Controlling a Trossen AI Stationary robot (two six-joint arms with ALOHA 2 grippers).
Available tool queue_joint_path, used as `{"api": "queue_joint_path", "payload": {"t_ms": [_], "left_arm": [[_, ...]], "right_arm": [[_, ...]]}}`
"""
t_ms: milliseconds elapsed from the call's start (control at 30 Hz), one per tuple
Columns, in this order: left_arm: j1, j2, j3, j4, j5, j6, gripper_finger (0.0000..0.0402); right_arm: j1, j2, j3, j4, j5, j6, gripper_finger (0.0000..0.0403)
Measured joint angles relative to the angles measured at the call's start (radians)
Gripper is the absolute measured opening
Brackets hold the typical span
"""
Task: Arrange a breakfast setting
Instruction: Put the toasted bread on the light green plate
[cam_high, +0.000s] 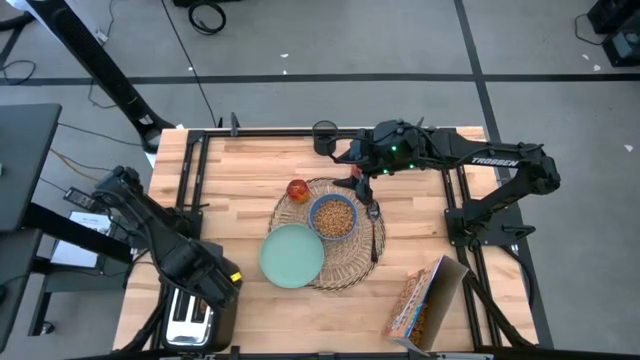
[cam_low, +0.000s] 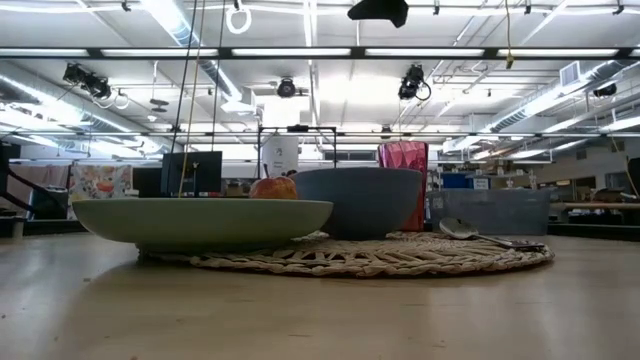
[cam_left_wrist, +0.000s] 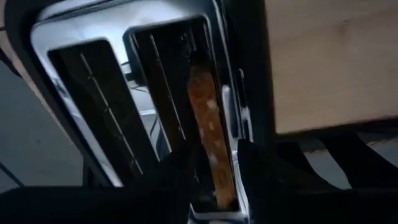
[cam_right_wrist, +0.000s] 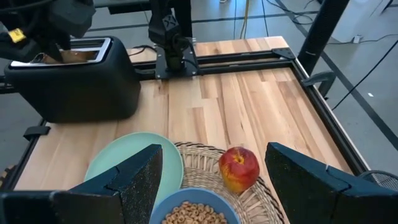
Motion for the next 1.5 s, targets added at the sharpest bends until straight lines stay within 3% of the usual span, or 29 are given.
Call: {"api": "queue_joint_path", "payload": {"t_ms": [300,667,800,1200,1267,1433,1500], "left_arm": [[0.007,0.0,-0.031,0.007,0.019,-0.024,0.0123],[0.008,-0.019,-0.031,-0.024,0.035,-0.052,0.0028],[0.008,-0.056,-0.026,-0.022,0.04,-0.072,0.0018],[0.009,-0.214,0.205,-0.1,0.035,-0.005,0.0022],[0.008,-0.238,0.249,-0.104,-0.015,0.016,0.0022],[0.043,-0.256,0.261,-0.045,-0.407,0.217,0.0022],[0.093,-0.247,0.226,-0.021,-0.463,0.294,0.0022]], "right_arm": [[0.0,-0.011,0.0,-0.032,-0.017,0.0,0.0289],[0.0,-0.035,0.0,-0.056,-0.017,-0.026,0.0289],[0.0,-0.043,0.0,-0.058,-0.018,-0.026,0.0289],[0.001,-0.043,0.0,-0.082,-0.025,-0.023,0.0289],[0.004,-0.043,0.0,-0.09,-0.028,-0.018,0.0289],[0.031,-0.043,0.0,-0.131,-0.047,-0.016,0.0289],[0.05,-0.043,0.0,-0.138,-0.045,-0.017,0.0289]]}}
